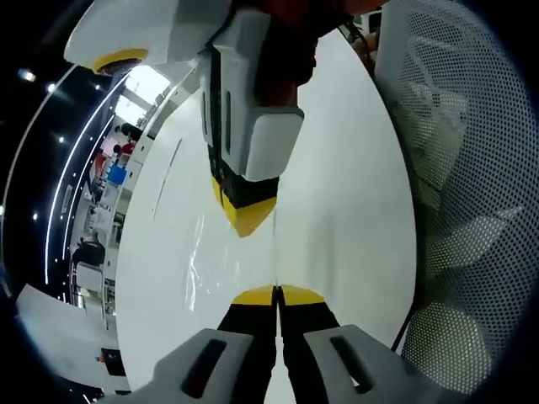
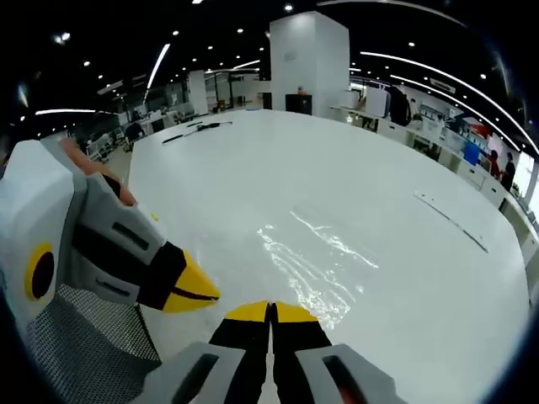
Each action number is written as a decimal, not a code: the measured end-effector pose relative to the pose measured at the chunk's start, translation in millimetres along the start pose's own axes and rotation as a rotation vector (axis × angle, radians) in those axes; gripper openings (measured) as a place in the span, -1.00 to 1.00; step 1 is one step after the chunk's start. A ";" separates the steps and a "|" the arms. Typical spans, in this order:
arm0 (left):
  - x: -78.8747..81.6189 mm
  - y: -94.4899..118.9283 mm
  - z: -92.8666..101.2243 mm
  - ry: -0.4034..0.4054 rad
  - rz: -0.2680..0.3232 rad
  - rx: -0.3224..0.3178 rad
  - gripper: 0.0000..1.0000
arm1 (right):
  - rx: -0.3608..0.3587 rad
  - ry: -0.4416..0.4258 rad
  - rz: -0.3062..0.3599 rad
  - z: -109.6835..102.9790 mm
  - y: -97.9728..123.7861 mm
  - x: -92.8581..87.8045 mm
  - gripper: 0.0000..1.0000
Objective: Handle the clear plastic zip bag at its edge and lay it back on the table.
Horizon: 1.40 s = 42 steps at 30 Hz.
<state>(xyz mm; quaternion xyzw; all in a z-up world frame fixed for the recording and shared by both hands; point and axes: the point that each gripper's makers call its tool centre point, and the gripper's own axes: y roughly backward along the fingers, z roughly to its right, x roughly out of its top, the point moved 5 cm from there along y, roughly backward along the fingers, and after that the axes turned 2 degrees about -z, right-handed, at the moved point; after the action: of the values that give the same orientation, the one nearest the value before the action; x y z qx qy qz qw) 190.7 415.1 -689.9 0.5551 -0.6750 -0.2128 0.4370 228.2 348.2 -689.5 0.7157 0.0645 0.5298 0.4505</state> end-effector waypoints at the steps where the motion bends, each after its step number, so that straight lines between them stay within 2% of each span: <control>1: -0.2 0.0 -0.3 0.001 -0.001 0.002 -1.00 | 0.005 0.007 -0.007 -0.8 -1.4 -1.1 -1.00; 7: -2.7 -2.3 -1.2 -0.001 -0.007 0.009 -1.00 | 0.024 0.030 -0.028 -7.5 -1.2 -4.9 -0.99; 10: -3.0 -3.3 -1.9 -0.012 0.001 0.026 -1.00 | 0.014 0.015 -0.020 -5.4 2.6 -3.2 -0.88; 15: -6.7 -12.8 2.3 -0.037 -0.004 0.022 -1.00 | -0.004 -0.014 0.019 3.9 9.6 -2.6 -0.83; 20: -5.8 -20.8 -0.3 -0.023 -0.003 0.023 -1.00 | -0.035 -0.061 0.049 9.9 23.1 -13.0 -0.74; 27: -6.8 -34.1 -6.4 -0.039 -0.010 0.027 -1.00 | -0.052 -0.118 0.036 12.4 34.1 -27.5 -0.71; 30: -7.4 -39.6 -4.7 0.008 -0.003 -0.019 -1.00 | -0.056 -0.136 0.036 12.8 35.3 -28.9 -0.71; 33: -9.0 -40.9 -7.0 0.005 -0.020 -0.016 -1.00 | -0.056 -0.149 0.037 15.4 33.9 -28.8 -0.71; 38: -7.9 -38.5 -6.3 0.049 -0.013 -0.028 -0.96 | -0.058 -0.161 0.042 14.8 33.7 -28.0 -0.72; 40: -5.6 -38.1 -3.1 0.117 0.016 -0.056 -0.88 | -0.060 -0.171 0.046 15.3 33.1 -27.4 -0.72; 42: -5.0 -35.3 -4.7 0.125 0.018 -0.047 -0.86 | -0.060 -0.176 0.049 17.4 31.3 -27.1 -0.72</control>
<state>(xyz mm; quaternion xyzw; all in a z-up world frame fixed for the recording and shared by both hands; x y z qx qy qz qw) 214.4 410.3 -716.5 0.5510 -0.6461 -0.1895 0.4930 218.7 304.3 -686.8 0.7471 -0.0086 0.4773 0.4625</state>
